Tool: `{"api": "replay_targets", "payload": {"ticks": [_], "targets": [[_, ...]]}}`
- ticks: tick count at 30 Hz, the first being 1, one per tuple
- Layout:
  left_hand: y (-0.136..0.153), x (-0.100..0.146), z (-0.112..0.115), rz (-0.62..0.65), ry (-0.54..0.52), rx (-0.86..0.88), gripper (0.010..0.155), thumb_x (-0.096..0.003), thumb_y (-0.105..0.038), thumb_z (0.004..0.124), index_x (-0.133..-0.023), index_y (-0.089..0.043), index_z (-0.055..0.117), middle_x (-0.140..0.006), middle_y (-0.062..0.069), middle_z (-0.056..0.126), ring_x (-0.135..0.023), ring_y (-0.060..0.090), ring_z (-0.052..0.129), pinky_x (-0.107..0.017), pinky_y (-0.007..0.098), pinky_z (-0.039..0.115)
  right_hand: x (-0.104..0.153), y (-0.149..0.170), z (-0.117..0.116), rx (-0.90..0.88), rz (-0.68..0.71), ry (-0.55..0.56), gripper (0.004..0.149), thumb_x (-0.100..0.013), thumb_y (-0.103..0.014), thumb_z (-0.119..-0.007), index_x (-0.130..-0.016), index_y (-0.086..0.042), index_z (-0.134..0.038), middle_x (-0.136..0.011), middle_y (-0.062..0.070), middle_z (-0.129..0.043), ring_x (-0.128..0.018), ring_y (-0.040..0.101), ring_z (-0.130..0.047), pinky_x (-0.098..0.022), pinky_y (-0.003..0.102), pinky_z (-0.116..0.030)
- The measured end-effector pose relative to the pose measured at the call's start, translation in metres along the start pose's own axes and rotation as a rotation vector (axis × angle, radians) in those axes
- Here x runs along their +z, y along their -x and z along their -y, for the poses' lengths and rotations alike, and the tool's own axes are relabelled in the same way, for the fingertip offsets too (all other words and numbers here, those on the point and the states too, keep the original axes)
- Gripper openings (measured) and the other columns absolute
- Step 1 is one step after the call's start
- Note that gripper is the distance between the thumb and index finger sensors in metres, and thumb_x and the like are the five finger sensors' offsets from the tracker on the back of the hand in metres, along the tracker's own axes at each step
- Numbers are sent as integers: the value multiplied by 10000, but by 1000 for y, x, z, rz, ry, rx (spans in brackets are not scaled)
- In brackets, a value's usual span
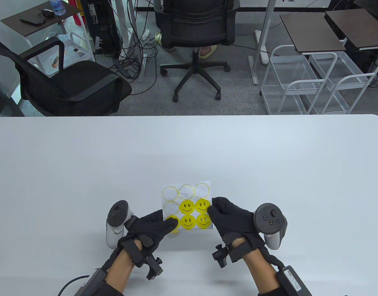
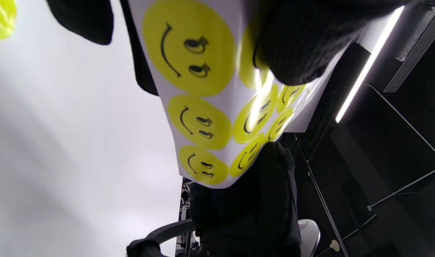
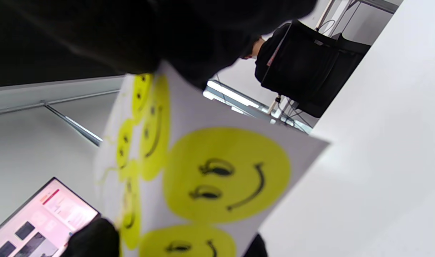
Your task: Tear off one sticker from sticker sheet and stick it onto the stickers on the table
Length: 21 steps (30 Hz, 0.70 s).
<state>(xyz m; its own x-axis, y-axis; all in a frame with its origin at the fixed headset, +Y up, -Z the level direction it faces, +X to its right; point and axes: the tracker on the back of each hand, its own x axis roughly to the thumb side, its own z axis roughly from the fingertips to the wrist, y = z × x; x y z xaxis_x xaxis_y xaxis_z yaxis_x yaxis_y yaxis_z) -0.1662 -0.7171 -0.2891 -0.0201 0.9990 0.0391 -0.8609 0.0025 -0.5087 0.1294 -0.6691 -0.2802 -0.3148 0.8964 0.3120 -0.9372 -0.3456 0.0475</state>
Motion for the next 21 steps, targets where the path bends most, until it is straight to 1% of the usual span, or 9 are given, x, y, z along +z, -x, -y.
{"api": "replay_targets", "payload": {"ticks": [3,6,10,12,14,15,16,18,21], "targets": [[1,1,0,-7,-26,-11,442,-540,-400,819,-942,-215,812,-901,29,987,-966,387,836,-736,674,545,1,0,-1,52,-19,21,428,-503,-378,-800,-812,-85,-842,-480,6,-931,-94,68,-846,-57,319,-780],[3,3,-2,-28,-93,-35,428,-537,-391,820,-922,-205,830,-867,34,1009,-923,376,882,-728,661,572,2,-5,-1,183,-17,48,543,-497,-415,-816,-907,-67,-747,-599,52,-896,-177,99,-865,-125,346,-791],[4,5,-4,-62,-167,-86,429,-538,-377,817,-933,-210,822,-819,25,1035,-843,351,951,-717,640,604,6,-17,1,316,63,111,664,-475,-482,-839,-967,-76,-655,-691,71,-838,-236,108,-866,-175,354,-793],[5,4,-4,-76,-182,-107,429,-537,-380,817,-928,-205,826,-806,23,1042,-817,344,968,-713,631,613,10,-29,0,396,167,158,683,-469,-475,-847,-985,-82,-634,-712,71,-823,-249,109,-864,-189,359,-792],[5,4,-2,-88,-189,-125,428,-538,-377,815,-928,-201,826,-811,25,1038,-823,350,961,-711,632,610,19,-46,-3,443,409,232,619,-456,-443,-860,-947,-99,-705,-649,40,-867,-200,88,-866,-153,345,-800],[5,4,-1,-90,-189,-128,429,-539,-376,813,-930,-201,823,-815,26,1035,-827,351,957,-712,632,608,21,-49,-5,448,441,233,590,-452,-429,-868,-924,-101,-741,-617,33,-886,-178,87,-867,-137,344,-802],[6,3,0,-95,-185,-132,429,-539,-373,812,-932,-202,822,-816,33,1034,-821,352,960,-711,633,610,24,-58,-11,481,496,201,545,-447,-415,-877,-887,-105,-791,-566,20,-912,-153,89,-870,-122,349,-804],[7,3,2,-97,-169,-145,429,-540,-371,811,-935,-205,820,-818,37,1032,-810,352,966,-711,632,611,25,-64,-21,544,518,128,487,-445,-401,-890,-827,-100,-861,-490,7,-945,-109,90,-874,-95,355,-807],[7,4,5,-100,-159,-141,430,-541,-373,807,-939,-211,815,-826,42,1026,-814,356,961,-712,636,607,20,-60,-37,638,436,15,506,-441,-418,-905,-820,-85,-878,-477,12,-954,-100,95,-876,-88,361,-808]]}}
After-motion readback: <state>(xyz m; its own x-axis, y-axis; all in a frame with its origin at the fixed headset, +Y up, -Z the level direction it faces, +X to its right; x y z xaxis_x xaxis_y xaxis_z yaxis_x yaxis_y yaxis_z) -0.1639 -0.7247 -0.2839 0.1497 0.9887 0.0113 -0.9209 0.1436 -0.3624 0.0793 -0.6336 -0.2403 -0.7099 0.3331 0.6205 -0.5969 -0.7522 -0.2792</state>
